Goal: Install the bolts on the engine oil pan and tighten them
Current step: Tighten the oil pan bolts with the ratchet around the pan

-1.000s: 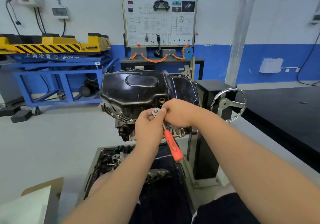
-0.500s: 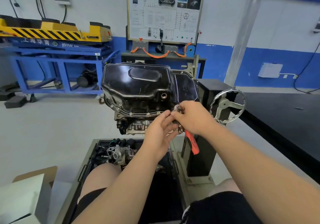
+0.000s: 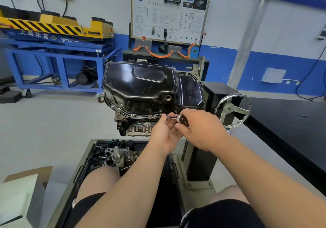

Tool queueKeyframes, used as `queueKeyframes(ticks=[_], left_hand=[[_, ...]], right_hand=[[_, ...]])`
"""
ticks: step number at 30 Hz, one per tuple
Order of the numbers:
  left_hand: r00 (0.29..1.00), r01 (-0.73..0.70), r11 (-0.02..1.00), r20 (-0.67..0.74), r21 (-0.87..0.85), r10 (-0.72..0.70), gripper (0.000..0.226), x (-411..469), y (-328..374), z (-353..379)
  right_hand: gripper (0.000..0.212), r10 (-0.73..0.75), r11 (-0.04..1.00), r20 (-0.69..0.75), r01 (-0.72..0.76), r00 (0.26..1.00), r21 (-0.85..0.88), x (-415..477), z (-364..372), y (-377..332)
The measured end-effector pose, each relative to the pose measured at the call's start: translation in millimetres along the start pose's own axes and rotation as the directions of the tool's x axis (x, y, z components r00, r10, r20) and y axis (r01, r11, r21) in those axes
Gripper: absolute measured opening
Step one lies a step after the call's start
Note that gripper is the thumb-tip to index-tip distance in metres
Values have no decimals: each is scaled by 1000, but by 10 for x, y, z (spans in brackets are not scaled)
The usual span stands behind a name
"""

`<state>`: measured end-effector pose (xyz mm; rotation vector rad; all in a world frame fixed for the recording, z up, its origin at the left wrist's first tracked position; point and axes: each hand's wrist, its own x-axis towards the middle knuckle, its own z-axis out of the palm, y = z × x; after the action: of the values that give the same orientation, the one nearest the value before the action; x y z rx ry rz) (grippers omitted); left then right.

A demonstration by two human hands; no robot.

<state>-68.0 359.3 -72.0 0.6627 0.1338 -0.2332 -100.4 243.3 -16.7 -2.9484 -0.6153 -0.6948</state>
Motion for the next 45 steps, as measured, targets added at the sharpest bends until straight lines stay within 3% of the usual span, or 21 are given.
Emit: queueKeyframes(ticks=[18, 20, 22, 23, 24, 26, 28, 30, 32, 36, 39, 41, 43, 45], left_hand=[[1000, 11, 1000, 1, 6, -11, 32, 89, 49, -84], [1000, 5, 999, -10, 51, -5, 34, 89, 110, -97], [994, -38, 968, -87, 249, 62, 34, 56, 227, -102], [976, -98, 891, -133, 443, 174, 32, 34, 308, -120], [928, -180, 727, -130, 663, 349, 28, 13, 394, -159], [739, -323, 203, 113, 924, 664, 14, -31, 589, -274], [610, -386, -239, 441, 891, 658, 9, -104, 817, -312], [569, -415, -498, 644, 761, 511, 7, -110, 1019, -235], [571, -413, -600, 708, 685, 416, 15, -116, 1164, -83], [638, -393, -669, 711, 631, 297, 12, -37, 1247, 64], [634, -504, -601, 738, 621, 231, 17, -11, 1272, 51], [628, -559, -548, 749, 622, 211, 29, 4, 1273, 14], [623, -562, -507, 738, 654, 261, 19, 37, 1259, -41], [600, -515, -538, 729, 667, 329, 6, 78, 1257, -91]], right_hand=[[23, -49, 988, 79, 60, 996, -141, 146, -75, -48], [22, -110, 977, 58, 119, 992, -176, 252, -160, -88], [25, -170, 960, 55, 178, 984, -219, 390, -249, -147], [25, -189, 952, 61, 198, 980, -234, 456, -287, -185], [25, -198, 947, 69, 209, 978, -242, 522, -319, -228], [31, -197, 948, 69, 208, 978, -243, 640, -361, -320], [44, -169, 959, 39, 174, 985, -225, 732, -377, -411], [48, -115, 977, -11, 111, 993, -183, 786, -365, -481], [48, -62, 982, -31, 55, 998, -182, 821, -339, -535], [48, 41, 976, 42, -32, 998, -214, 823, -390, -529], [49, -2, 961, 106, 32, 994, -273, 788, -484, -452], [36, -95, 932, 123, 132, 988, -338, 783, -532, -420], [22, -191, 896, 101, 215, 976, -389, 792, -540, -398], [27, -237, 894, 66, 244, 969, -375, 807, -530, -382]])
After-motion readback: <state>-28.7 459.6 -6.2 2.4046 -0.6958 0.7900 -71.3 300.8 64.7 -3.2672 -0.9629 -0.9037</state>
